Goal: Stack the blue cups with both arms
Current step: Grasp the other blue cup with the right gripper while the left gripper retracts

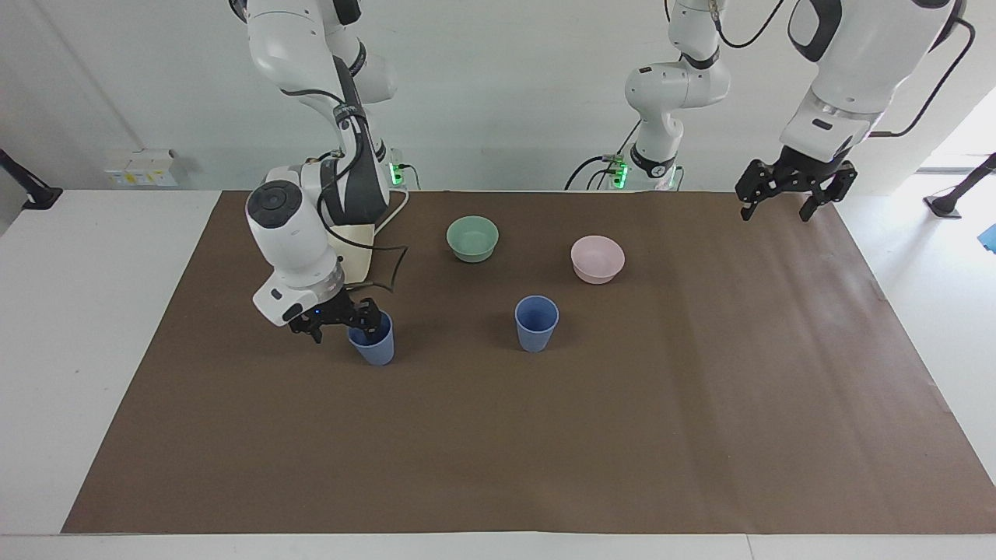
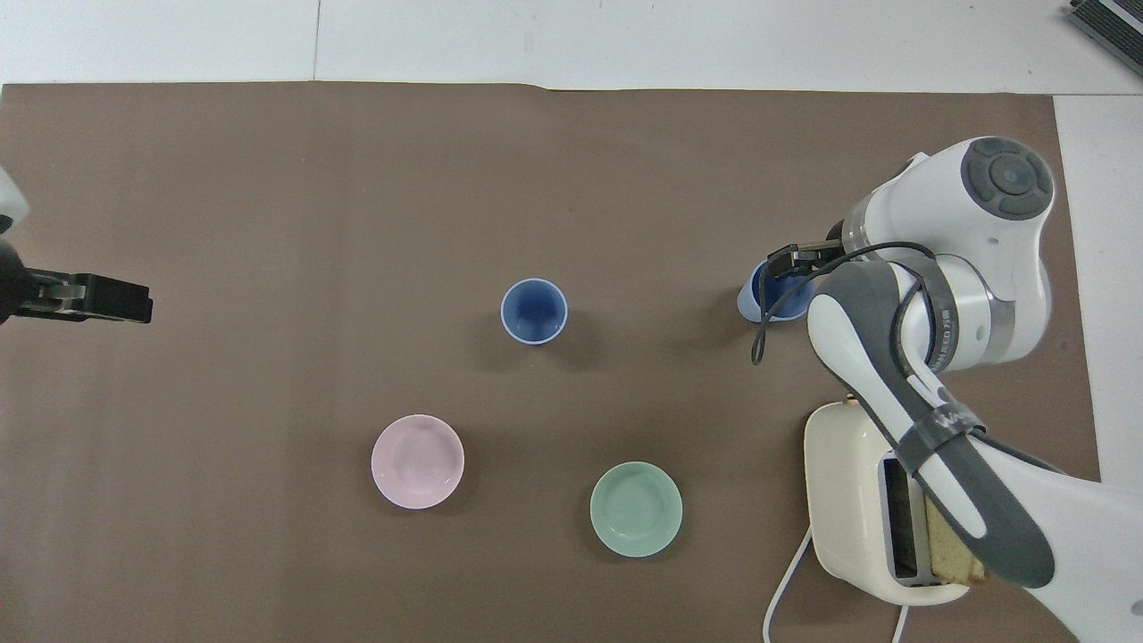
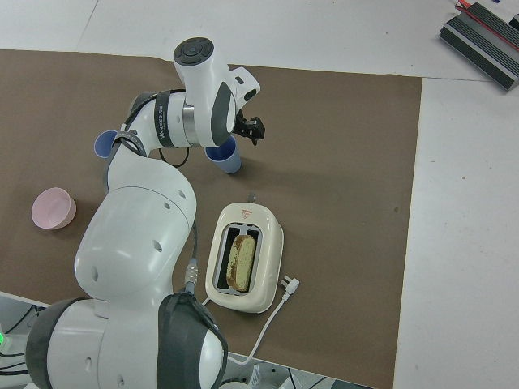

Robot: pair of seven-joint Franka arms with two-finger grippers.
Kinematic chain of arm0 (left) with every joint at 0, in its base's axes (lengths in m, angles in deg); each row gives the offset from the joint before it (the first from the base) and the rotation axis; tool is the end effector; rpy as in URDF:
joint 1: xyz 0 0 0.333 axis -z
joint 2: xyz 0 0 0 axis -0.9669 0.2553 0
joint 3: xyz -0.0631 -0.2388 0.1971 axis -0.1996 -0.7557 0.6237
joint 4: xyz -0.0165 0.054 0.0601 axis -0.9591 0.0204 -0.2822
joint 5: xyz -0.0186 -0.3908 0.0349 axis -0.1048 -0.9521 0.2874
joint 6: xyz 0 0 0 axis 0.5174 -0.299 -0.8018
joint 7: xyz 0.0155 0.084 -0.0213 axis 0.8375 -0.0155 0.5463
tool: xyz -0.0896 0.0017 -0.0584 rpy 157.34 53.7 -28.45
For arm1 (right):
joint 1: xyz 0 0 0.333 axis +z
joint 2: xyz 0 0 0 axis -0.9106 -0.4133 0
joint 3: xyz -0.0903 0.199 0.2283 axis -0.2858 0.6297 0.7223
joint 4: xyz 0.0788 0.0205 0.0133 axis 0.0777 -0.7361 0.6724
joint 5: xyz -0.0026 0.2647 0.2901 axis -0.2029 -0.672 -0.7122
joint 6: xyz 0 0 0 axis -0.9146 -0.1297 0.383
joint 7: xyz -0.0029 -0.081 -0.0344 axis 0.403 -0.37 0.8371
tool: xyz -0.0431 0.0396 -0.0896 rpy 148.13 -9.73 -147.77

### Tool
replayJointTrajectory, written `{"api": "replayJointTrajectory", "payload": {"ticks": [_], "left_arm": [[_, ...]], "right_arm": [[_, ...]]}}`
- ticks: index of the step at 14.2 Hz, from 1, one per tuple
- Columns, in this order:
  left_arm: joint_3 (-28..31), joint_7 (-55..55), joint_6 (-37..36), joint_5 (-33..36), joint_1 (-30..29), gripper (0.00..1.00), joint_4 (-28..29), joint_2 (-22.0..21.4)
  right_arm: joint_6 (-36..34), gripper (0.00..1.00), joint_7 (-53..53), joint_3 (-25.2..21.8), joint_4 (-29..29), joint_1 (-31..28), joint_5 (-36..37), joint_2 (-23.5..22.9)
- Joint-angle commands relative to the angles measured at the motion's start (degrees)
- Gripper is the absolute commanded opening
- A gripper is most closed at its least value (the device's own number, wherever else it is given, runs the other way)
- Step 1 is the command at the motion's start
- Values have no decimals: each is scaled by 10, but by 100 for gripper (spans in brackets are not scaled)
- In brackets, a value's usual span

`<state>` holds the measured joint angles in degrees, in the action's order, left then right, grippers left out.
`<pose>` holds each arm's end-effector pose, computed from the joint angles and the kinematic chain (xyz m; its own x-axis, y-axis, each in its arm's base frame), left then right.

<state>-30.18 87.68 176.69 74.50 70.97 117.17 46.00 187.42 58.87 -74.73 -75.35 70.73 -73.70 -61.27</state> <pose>0.5258 -0.0472 0.6439 0.9932 -0.1061 0.0484 -0.1050 -0.9942 -0.0250 0.6313 0.0753 0.3763 0.9990 0.0362 0.0266 0.0366 -0.9993 -0.0126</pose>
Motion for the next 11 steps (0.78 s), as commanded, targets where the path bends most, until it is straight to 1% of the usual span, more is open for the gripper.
{"api": "replayJointTrajectory", "payload": {"ticks": [1,2,4,5,11], "left_arm": [[-1,-26,-32,-10,-8,100,-29,8],[-1,-27,-36,-11,-10,100,-22,4],[0,-27,-44,-10,-14,100,-21,3],[0,-26,-48,-10,-14,100,-21,3],[0,-30,-55,-10,-18,100,-18,1]], "right_arm": [[15,100,49,2,-14,-3,-12,0],[15,82,73,2,-14,-3,-12,0],[19,19,82,2,-14,-4,-12,0],[26,0,82,2,-14,-3,-12,0],[28,0,79,2,-8,4,-12,-3]]}}
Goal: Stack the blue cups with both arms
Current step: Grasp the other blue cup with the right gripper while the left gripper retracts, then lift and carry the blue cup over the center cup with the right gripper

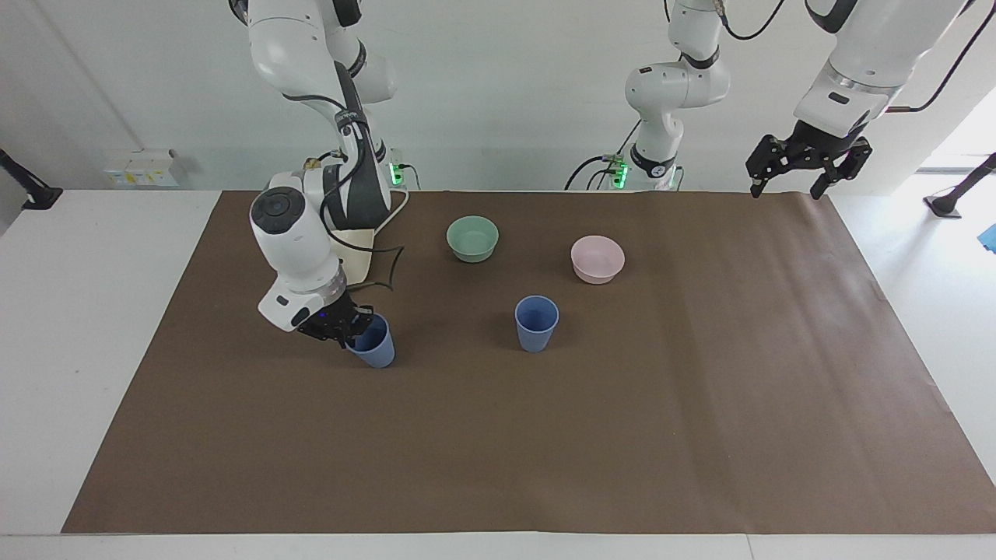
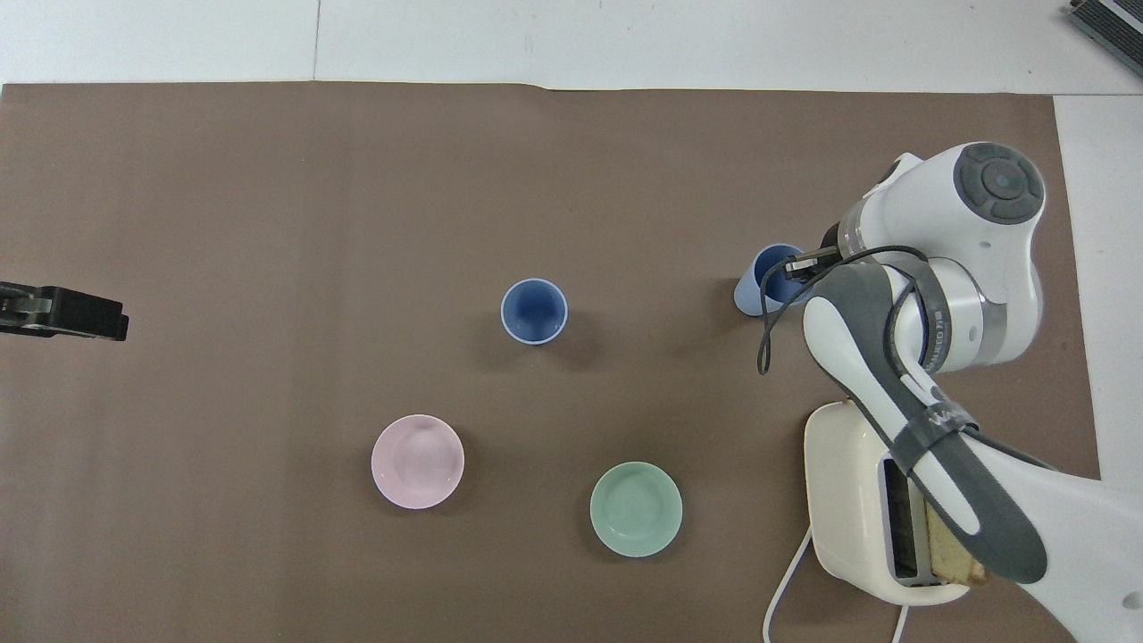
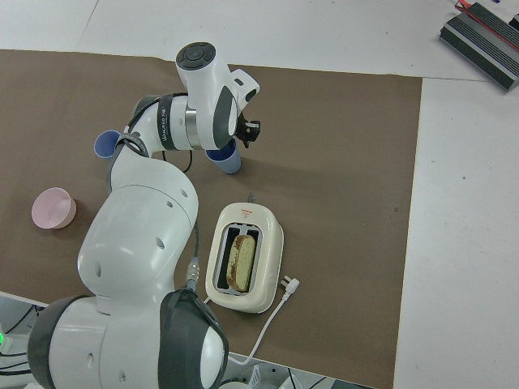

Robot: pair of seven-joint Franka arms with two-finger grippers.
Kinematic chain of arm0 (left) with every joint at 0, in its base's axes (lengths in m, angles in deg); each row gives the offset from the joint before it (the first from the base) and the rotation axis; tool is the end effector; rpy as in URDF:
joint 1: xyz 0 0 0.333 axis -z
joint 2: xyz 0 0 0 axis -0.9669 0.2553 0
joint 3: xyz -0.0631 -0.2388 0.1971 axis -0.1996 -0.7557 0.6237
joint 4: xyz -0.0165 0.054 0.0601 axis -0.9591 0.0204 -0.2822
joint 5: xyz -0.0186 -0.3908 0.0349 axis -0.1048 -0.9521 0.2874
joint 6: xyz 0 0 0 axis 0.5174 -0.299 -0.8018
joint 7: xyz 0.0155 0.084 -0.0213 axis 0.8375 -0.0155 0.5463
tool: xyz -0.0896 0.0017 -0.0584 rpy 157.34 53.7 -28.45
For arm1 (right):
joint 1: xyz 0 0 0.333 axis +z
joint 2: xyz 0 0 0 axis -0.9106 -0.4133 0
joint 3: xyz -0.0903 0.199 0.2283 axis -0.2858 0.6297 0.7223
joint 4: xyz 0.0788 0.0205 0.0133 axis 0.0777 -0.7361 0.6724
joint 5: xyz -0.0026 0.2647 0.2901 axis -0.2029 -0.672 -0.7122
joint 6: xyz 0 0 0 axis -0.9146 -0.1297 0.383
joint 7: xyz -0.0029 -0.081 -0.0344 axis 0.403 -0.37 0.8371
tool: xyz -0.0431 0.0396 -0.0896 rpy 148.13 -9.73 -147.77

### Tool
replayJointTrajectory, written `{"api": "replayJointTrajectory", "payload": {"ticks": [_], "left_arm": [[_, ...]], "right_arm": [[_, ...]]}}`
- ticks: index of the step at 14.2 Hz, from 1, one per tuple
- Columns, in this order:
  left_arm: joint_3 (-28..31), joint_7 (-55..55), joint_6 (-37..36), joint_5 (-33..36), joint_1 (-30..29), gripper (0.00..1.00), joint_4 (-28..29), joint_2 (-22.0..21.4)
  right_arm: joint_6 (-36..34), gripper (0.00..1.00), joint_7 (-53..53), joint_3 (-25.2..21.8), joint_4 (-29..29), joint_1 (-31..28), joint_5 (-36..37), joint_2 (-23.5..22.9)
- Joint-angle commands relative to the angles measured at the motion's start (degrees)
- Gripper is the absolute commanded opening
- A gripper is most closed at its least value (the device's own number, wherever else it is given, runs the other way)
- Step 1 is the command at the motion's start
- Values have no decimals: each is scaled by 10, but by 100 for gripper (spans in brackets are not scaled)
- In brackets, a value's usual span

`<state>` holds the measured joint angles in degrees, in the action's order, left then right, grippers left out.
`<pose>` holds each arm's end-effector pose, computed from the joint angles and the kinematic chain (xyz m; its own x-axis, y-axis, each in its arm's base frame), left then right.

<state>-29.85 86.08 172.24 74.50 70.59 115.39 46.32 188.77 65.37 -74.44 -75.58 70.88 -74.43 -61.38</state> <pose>0.5202 -0.0398 0.6487 0.9927 -0.1203 -0.0042 -0.1203 -0.9925 -0.0224 0.6322 0.0806 0.3754 0.9878 0.1490 0.0458 0.1501 -0.9884 -0.0214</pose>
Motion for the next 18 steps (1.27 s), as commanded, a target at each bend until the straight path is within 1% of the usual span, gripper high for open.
{"api": "replayJointTrajectory", "payload": {"ticks": [1,3,5,6,8,10,12,14,16,18], "left_arm": [[-4,-15,-7,-11,-24,100,2,-2],[-4,-15,-6,-11,-26,100,2,-1],[-4,-14,-6,-11,-25,100,2,-1],[-5,-12,-6,-11,-26,100,0,-1],[-5,-10,-6,-11,-25,100,0,-1],[-5,-8,-4,-11,-25,100,1,-1],[-5,-7,-1,-11,-27,100,1,-1],[-5,-8,-2,-11,-25,100,1,-1],[-3,-7,-2,-11,-17,100,1,-1],[21,-7,-2,-11,6,100,1,-1]], "right_arm": [[14,0,12,-1,-2,11,-4,-4],[12,0,8,0,4,16,-4,-4],[-6,0,3,1,22,20,-4,4],[-31,0,-4,6,35,20,-4,13],[-93,0,-28,22,85,20,-5,20],[-127,0,-79,40,126,20,-5,20],[-130,0,-135,69,149,20,-5,19],[-129,0,-173,101,156,24,-1,18],[-129,0,-215,110,188,37,-3,7],[-121,0,-241,112,193,66,-2,5]]}}
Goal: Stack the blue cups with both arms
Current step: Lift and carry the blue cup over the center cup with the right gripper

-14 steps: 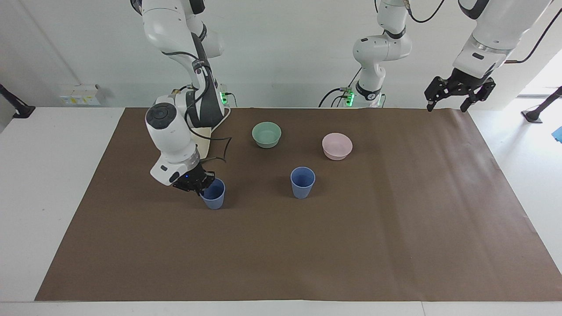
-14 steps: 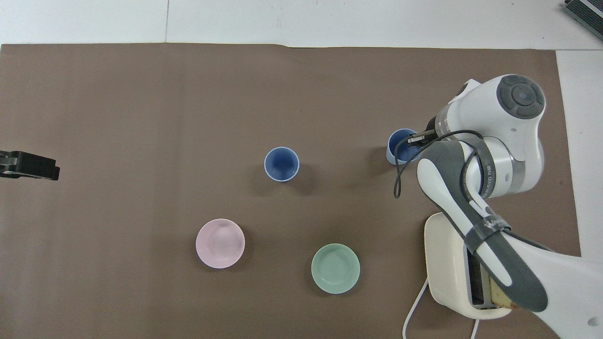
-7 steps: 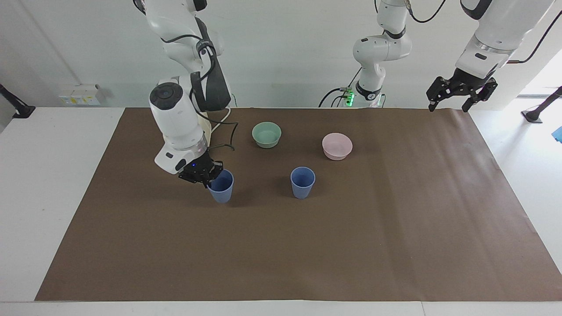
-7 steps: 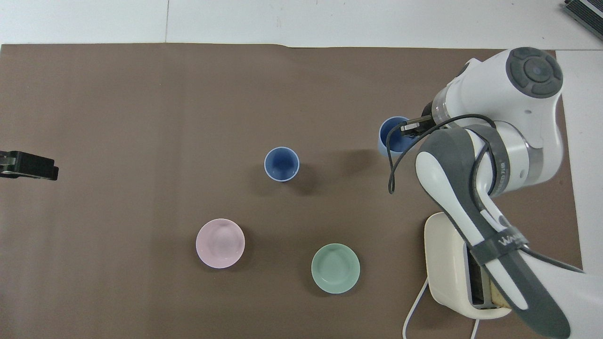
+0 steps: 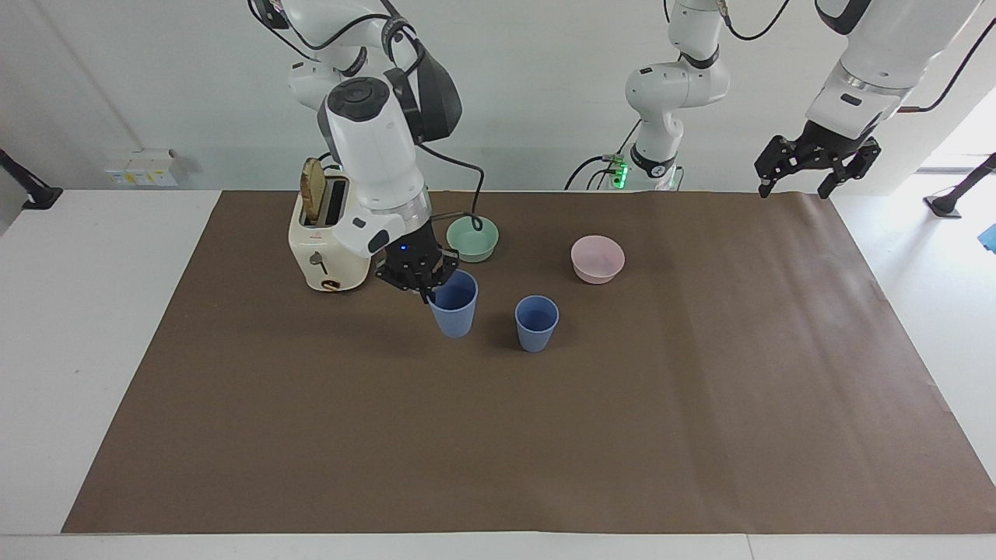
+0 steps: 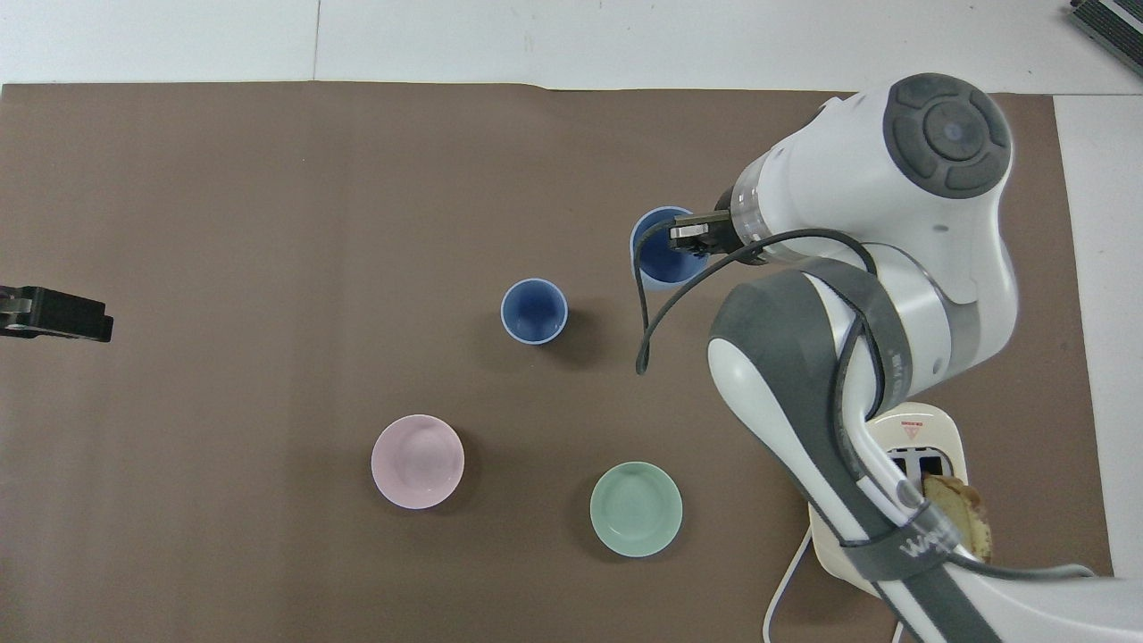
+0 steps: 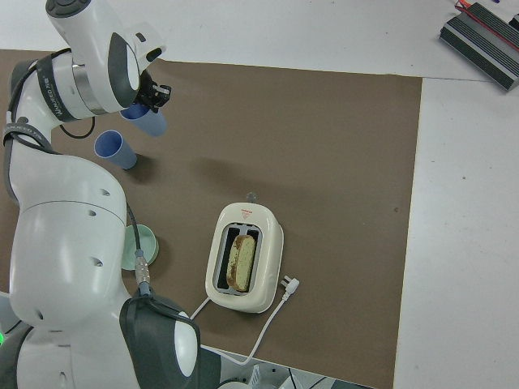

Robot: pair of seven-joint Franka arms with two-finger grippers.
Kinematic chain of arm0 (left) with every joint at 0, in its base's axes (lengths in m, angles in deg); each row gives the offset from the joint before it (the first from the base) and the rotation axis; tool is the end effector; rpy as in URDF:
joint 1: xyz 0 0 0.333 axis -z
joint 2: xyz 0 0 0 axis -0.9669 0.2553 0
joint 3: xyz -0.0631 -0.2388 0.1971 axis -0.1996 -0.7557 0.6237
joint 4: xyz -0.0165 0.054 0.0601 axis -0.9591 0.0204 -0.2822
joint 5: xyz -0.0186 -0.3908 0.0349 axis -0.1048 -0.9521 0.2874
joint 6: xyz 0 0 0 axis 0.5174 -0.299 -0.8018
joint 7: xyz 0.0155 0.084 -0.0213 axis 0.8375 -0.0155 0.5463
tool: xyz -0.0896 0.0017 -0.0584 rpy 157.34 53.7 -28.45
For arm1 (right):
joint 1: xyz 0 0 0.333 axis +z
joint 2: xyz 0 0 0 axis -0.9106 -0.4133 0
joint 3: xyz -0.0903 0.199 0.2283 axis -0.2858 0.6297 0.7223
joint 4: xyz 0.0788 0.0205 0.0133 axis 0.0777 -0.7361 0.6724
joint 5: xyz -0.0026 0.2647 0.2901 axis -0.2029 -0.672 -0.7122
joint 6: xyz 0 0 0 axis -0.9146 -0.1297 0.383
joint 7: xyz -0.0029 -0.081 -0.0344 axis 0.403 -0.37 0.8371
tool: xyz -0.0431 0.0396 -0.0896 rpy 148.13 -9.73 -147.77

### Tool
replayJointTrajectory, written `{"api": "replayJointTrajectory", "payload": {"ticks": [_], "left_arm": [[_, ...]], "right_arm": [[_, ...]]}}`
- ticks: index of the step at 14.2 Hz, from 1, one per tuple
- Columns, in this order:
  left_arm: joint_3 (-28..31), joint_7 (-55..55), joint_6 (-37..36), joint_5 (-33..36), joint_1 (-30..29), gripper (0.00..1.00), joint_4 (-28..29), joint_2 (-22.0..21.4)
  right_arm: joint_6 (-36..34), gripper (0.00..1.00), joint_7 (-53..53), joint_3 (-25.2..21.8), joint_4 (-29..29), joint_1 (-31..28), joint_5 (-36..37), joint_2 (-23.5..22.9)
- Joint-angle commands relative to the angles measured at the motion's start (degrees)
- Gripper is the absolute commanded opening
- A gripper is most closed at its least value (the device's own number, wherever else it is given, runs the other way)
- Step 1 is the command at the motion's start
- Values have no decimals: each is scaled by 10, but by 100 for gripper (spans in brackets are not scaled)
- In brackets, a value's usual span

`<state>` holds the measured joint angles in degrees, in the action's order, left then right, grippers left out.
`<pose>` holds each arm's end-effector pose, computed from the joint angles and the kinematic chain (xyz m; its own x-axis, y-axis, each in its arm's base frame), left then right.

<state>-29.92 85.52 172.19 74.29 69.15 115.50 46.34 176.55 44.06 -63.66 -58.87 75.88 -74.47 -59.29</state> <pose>0.5210 -0.0278 0.6475 0.9943 -0.1064 -0.0073 -0.1065 -0.9941 -0.0185 0.6126 0.2448 0.5230 0.9907 0.0374 0.1308 0.0538 -0.9907 -0.1247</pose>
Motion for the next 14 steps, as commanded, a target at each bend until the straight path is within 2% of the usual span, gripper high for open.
{"api": "replayJointTrajectory", "payload": {"ticks": [1,4,6,9,14], "left_arm": [[29,-1,-2,-9,26,100,0,-1],[35,-2,-2,-9,39,100,0,-2],[69,-2,-2,-9,68,100,0,-2],[71,-3,-3,-9,68,100,1,-2],[70,-5,-7,-9,75,100,0,-2]], "right_arm": [[4,0,-35,5,27,25,-2,-16],[5,0,-49,6,31,50,-35,-14],[5,0,-50,6,31,70,-35,-14],[6,0,-57,6,30,96,-30,-27],[7,0,-54,6,25,87,-28,-31]]}}
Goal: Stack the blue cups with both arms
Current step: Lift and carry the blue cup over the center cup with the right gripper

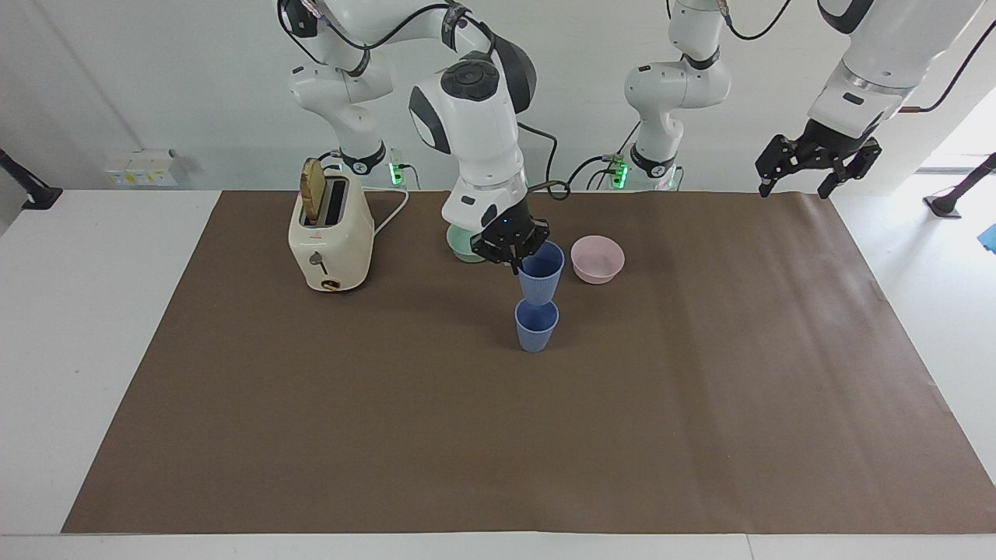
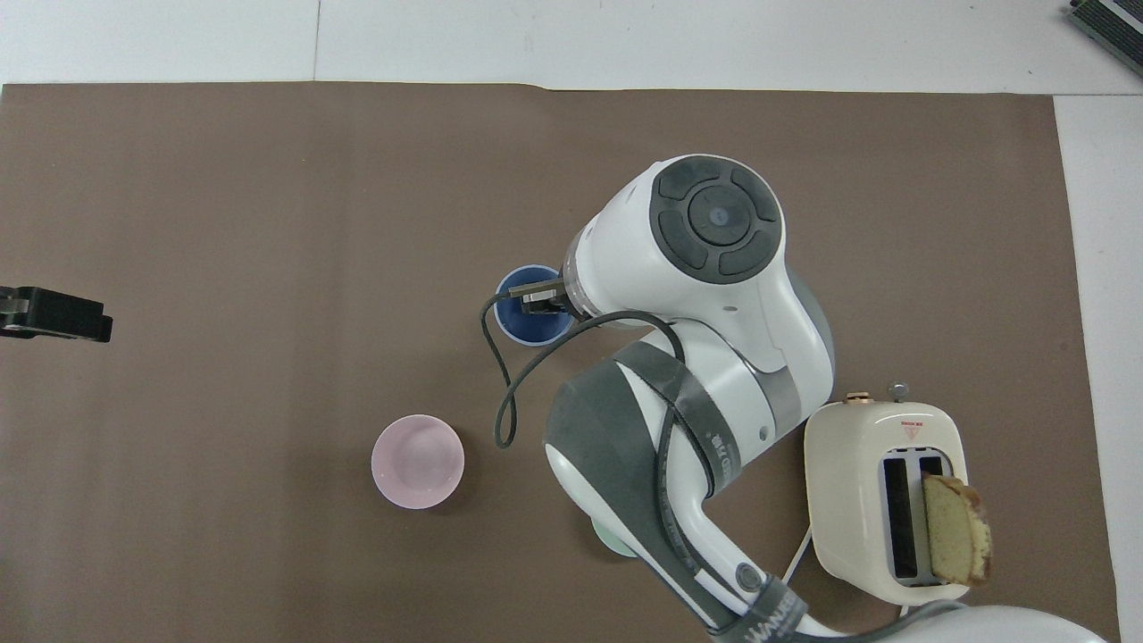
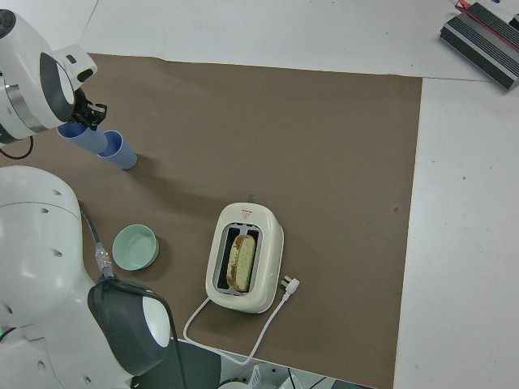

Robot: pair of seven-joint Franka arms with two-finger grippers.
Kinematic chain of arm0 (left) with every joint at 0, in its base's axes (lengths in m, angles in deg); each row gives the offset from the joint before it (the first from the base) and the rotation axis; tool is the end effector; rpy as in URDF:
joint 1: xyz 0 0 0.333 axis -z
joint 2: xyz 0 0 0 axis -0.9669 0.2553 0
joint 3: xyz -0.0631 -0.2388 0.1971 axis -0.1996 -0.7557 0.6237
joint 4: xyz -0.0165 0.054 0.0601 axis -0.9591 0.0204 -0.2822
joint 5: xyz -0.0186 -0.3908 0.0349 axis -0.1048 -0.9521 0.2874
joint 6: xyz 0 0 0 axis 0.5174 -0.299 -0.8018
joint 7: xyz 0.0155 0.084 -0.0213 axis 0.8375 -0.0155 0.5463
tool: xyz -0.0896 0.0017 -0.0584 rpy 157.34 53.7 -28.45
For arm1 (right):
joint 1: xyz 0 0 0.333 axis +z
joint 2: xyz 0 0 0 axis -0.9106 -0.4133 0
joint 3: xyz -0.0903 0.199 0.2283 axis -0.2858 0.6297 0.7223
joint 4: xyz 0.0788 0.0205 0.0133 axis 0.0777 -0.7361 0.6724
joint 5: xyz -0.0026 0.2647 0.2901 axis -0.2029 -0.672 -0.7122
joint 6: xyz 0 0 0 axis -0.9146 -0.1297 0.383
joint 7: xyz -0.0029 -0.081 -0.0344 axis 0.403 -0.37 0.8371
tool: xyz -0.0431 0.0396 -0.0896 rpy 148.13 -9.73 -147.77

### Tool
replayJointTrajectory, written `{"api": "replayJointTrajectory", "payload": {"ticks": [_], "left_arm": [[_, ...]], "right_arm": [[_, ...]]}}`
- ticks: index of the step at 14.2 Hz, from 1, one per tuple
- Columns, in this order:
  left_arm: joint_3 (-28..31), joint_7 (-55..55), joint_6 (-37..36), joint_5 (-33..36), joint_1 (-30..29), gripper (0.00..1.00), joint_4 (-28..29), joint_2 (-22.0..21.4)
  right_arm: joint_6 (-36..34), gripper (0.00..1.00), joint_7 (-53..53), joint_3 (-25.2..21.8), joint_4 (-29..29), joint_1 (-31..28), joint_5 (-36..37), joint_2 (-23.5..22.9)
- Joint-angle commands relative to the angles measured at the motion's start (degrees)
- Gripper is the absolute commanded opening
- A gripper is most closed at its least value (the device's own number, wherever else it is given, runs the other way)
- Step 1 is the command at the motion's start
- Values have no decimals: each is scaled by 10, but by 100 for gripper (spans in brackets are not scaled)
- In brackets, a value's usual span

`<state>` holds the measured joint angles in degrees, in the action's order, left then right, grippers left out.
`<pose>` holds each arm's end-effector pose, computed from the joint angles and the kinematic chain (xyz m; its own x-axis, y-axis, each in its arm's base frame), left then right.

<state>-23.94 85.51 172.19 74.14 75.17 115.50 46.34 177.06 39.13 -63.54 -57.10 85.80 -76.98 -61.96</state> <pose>0.5208 -0.0258 0.6480 0.9942 -0.1078 -0.0057 -0.1079 -0.9941 -0.0068 0.5709 0.3542 0.5093 0.9899 0.1088 0.0908 0.1238 -0.9757 -0.1805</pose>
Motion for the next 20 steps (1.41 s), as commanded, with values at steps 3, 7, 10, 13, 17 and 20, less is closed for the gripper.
{"api": "replayJointTrajectory", "payload": {"ticks": [3,7,10,13,17,20], "left_arm": [[13,-5,-11,-7,7,100,-4,-1],[16,-6,-12,-6,7,100,-4,-1],[16,-5,-12,-6,7,100,-4,-1],[16,-5,-12,-6,7,100,-4,-1],[16,-5,-12,-6,7,100,-4,-1],[16,-5,-12,-6,7,100,-4,-1]], "right_arm": [[38,0,-4,5,0,-11,-2,-14],[47,0,-3,4,-4,-10,2,-25],[46,0,-3,4,-16,-12,4,-27],[46,0,-3,4,-19,-11,4,-29],[46,0,-3,4,-19,-12,5,-31],[54,0,-3,4,-26,-11,7,-39]]}}
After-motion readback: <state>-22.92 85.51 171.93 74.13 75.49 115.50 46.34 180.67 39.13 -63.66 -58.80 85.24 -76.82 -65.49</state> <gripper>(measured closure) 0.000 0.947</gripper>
